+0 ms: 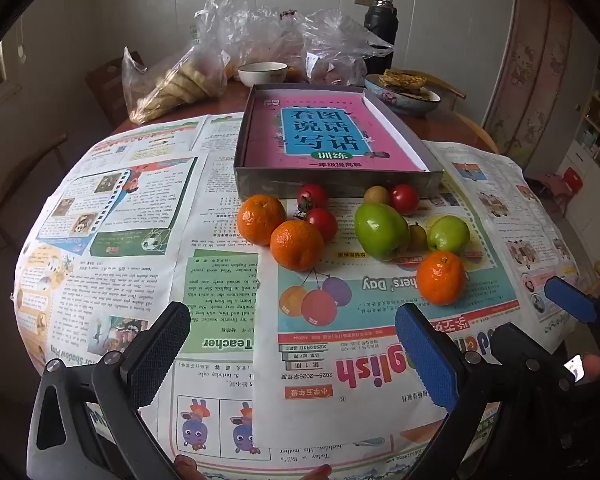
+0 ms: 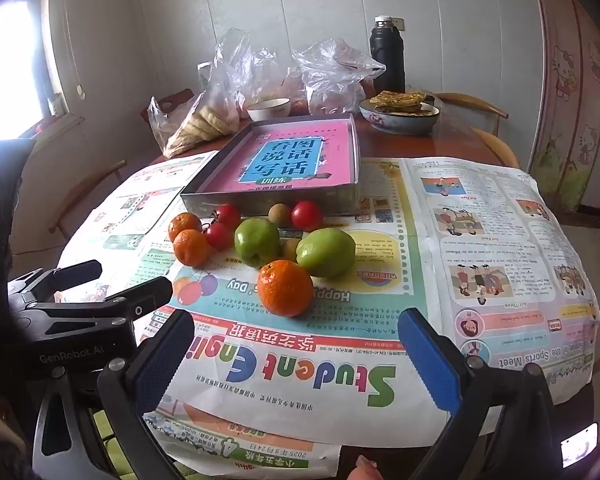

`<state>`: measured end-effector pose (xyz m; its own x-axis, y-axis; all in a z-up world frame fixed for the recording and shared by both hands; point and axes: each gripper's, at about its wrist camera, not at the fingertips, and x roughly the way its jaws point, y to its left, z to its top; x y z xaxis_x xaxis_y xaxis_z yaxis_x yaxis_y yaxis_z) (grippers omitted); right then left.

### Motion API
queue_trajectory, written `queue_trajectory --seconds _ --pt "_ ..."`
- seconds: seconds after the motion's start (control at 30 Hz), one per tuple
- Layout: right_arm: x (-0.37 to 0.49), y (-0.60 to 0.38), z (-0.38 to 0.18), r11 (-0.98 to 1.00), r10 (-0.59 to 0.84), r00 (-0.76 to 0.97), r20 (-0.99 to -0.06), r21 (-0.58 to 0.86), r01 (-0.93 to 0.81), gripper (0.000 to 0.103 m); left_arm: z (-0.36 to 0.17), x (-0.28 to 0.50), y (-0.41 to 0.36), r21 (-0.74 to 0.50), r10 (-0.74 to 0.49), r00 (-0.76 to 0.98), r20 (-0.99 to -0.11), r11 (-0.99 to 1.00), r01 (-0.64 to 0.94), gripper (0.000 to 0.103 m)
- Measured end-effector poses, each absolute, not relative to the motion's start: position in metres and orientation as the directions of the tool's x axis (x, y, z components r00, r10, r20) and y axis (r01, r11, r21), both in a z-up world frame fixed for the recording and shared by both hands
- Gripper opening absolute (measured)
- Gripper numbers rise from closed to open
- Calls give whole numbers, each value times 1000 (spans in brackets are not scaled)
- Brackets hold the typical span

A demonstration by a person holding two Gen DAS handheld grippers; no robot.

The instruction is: Organize fruits

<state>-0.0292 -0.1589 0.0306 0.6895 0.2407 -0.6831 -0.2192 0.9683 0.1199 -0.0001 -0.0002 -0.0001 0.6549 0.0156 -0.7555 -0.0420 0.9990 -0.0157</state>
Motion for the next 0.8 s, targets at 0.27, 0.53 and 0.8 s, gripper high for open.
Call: queue_trajectory --seconds 0.27,0.53,0.8 --pt "-36 -151 26 971 216 676 -704 86 -221 103 3 -4 6 -63 -18 650 -760 997 -45 102" --pt "-26 -150 23 973 209 652 -729 86 -215 103 0 -2 10 -65 -21 646 -763 997 -45 102" --pt "-26 -150 23 975 201 651 -732 82 -209 103 -1 -2 9 -65 -26 641 -767 997 -38 102"
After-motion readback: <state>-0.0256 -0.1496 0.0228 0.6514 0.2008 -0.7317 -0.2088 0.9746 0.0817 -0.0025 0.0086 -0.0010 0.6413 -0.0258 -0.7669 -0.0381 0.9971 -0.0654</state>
